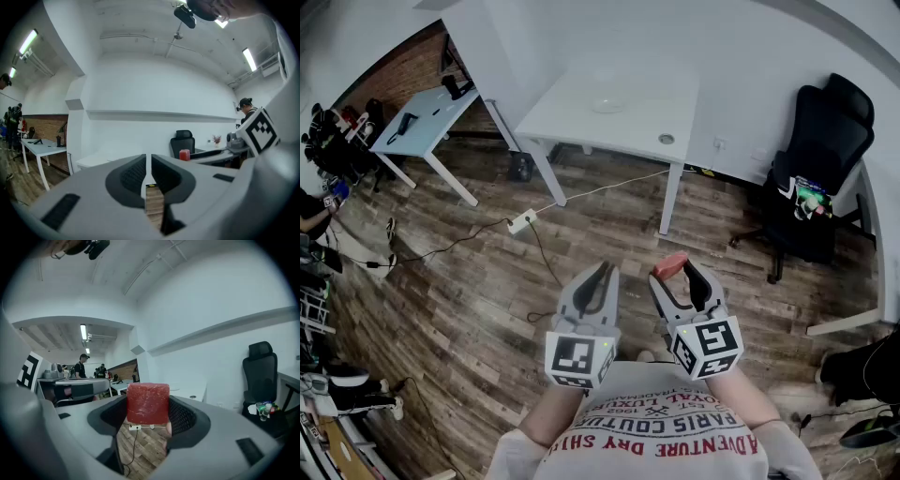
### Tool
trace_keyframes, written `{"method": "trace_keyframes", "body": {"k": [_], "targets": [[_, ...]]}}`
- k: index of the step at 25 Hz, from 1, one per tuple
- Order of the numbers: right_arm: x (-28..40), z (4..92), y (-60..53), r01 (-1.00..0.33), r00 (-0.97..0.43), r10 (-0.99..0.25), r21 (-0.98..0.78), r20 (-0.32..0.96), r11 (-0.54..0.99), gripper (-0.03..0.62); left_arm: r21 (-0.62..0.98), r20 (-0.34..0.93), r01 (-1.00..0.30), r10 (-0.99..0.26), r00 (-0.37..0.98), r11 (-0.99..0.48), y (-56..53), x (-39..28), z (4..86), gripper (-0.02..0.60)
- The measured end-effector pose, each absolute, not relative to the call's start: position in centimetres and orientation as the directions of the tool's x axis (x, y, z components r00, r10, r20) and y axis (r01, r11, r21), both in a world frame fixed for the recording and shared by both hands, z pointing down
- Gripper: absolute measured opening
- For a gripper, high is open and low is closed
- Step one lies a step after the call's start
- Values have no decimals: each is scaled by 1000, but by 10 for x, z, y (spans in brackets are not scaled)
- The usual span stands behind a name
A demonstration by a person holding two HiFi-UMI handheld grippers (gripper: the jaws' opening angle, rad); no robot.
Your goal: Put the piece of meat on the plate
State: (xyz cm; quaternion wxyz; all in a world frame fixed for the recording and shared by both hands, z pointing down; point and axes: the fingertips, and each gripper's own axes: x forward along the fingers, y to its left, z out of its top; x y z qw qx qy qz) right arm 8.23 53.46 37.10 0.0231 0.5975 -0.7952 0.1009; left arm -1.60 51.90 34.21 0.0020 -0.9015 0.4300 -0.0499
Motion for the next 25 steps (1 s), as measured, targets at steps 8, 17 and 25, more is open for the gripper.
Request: {"method": "trace_keyframes", "body": {"k": [8,17,25], "targets": [[94,372,535,-962,-265,-950,-114,164,248,279,-43,99,-763,-762,640,-645,520,-2,346,35],[105,373,530,-964,-265,-950,-69,165,257,279,-48,116,-745,-744,658,-666,515,14,355,37],[88,381,497,-953,-304,-934,-65,189,297,279,24,132,-757,-748,650,-653,482,-7,373,37]]}}
